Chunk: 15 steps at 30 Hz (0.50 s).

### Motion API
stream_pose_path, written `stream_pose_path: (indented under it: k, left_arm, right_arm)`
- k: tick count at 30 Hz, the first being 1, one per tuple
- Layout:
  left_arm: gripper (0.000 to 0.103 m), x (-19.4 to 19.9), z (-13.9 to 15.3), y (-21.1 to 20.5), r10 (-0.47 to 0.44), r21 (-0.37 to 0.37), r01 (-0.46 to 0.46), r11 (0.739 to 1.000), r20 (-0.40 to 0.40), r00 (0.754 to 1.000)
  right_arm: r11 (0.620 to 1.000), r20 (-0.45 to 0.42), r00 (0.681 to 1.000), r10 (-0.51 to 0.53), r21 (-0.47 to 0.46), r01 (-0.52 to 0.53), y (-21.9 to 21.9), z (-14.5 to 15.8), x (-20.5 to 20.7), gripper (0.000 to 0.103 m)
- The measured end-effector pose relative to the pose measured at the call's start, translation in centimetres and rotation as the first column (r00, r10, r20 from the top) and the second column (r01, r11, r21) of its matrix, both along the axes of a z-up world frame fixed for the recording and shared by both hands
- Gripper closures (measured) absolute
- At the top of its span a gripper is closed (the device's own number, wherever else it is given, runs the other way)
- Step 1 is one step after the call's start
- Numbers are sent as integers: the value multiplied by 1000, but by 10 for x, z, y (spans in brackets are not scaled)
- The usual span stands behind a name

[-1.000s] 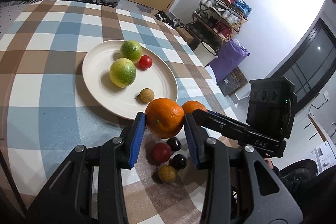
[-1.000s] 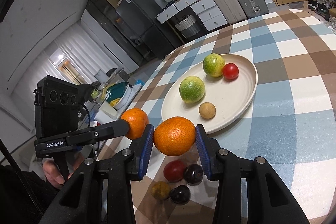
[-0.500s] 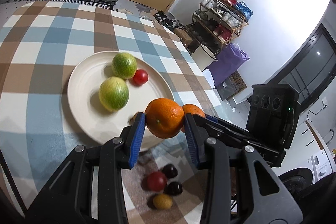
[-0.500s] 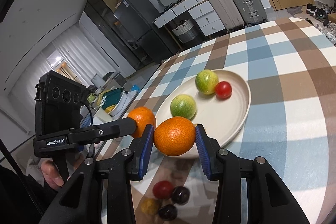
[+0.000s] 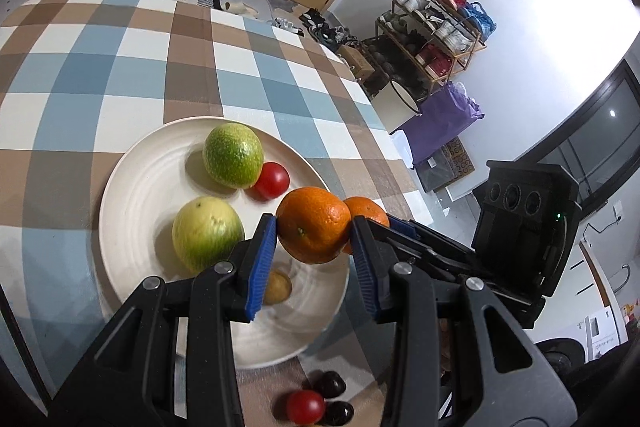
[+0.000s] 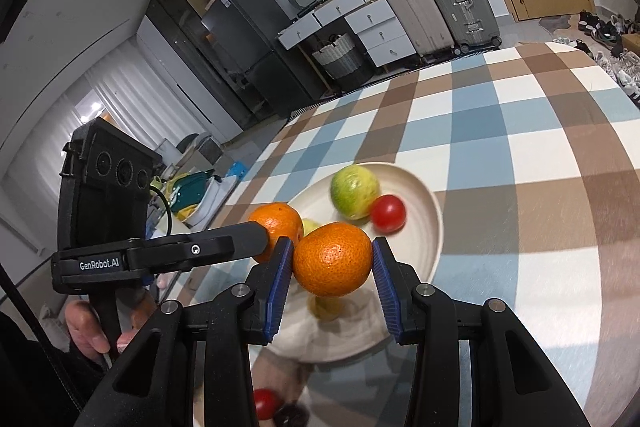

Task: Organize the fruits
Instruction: 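Carry both oranges onto the plate and open both tools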

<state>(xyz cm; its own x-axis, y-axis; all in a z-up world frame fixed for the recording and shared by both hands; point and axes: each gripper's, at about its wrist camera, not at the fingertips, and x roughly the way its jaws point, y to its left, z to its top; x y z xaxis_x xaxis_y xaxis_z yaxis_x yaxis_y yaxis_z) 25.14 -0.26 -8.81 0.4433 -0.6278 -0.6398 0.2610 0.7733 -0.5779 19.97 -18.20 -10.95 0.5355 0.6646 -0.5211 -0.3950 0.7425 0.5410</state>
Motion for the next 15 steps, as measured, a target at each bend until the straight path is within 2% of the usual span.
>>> stream_pose_path:
  k: [15]
  left_arm:
    - [68, 28, -18, -12, -1, 37, 3, 999, -58, 998]
  right_arm:
    - [1000, -25, 1000, -3, -19, 3, -7, -15, 29, 62]
